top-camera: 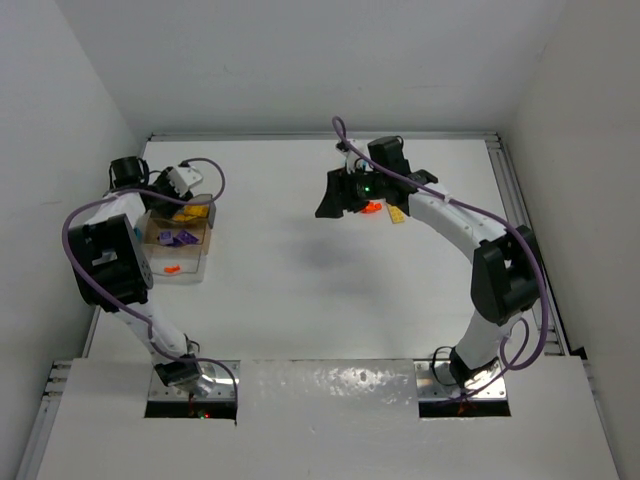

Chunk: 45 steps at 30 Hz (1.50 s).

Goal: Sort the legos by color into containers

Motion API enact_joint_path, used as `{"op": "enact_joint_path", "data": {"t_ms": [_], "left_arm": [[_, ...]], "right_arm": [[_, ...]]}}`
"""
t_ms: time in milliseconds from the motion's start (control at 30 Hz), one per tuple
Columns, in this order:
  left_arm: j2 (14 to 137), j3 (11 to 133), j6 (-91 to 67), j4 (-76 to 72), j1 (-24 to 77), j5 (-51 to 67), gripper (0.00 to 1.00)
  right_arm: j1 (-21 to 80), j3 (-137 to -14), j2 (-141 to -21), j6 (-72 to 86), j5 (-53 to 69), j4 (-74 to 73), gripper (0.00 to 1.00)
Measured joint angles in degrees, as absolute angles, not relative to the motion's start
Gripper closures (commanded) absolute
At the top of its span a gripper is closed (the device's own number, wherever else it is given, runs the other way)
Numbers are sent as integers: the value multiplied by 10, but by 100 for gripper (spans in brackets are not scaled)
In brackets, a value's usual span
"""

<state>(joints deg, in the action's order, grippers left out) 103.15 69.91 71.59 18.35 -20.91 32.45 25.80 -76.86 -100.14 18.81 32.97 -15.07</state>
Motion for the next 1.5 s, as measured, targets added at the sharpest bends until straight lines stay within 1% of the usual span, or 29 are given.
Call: {"op": "enact_joint_path", "data": {"t_ms": [133, 200, 233, 333, 367, 400, 433, 500, 567, 633, 733, 900, 1033, 1067, 1133, 1167, 1200, 1233, 1367, 1400, 1433, 1467, 1500], "left_arm": [[1035, 705, 728, 187, -209, 321, 53], [1035, 710, 728, 195, -209, 324, 53], [1035, 715, 727, 198, -209, 327, 53], [1034, 732, 698, 197, -209, 347, 53], [1031, 736, 680, 191, -209, 354, 53], [1026, 737, 659, 183, -209, 362, 53], [1018, 737, 636, 175, -209, 368, 53], [997, 736, 591, 161, -207, 382, 53], [967, 729, 558, 144, -206, 393, 53], [927, 707, 533, 128, -203, 403, 52], [863, 667, 504, 115, -195, 418, 52], [821, 625, 437, 82, -184, 426, 52], [820, 604, 413, 76, -184, 424, 52], [820, 602, 408, 76, -184, 423, 52], [820, 601, 400, 74, -184, 422, 52], [820, 601, 397, 70, -184, 422, 52], [820, 601, 395, 67, -184, 422, 52], [820, 601, 392, 65, -184, 422, 52], [820, 601, 385, 55, -183, 421, 52], [820, 601, 385, 53, -183, 421, 52], [820, 601, 385, 53, -183, 421, 52], [820, 601, 385, 53, -182, 422, 52], [820, 601, 385, 53, -180, 422, 52]], "right_arm": [[258, -769, -1001, 184, 324, -160, 30], [257, -770, -1001, 182, 313, -167, 32], [256, -772, -1001, 182, 305, -171, 47], [248, -794, -1005, 183, 267, -204, 88], [242, -805, -1008, 186, 244, -220, 87], [232, -822, -1014, 187, 230, -229, 82], [220, -843, -1024, 193, 204, -249, 61], [195, -877, -1046, 203, 137, -278, 35], [169, -893, -1067, 210, 93, -298, 27], [136, -891, -1085, 221, 79, -316, 22], [95, -887, -1117, 225, 63, -341, 21], [70, -910, -1202, 188, 15, -387, 20], [78, -925, -1254, 156, 5, -395, 24], [79, -926, -1261, 147, 1, -396, 27], [82, -929, -1262, 141, 2, -393, 30], [84, -930, -1263, 137, 2, -390, 36], [84, -932, -1265, 133, 1, -390, 41], [84, -933, -1266, 130, 0, -390, 53], [84, -944, -1274, 119, -5, -390, 79], [83, -944, -1275, 118, -4, -390, 92], [83, -944, -1275, 116, -4, -389, 97], [83, -942, -1273, 114, -3, -386, 100], [83, -937, -1270, 111, -1, -380, 100]]}}
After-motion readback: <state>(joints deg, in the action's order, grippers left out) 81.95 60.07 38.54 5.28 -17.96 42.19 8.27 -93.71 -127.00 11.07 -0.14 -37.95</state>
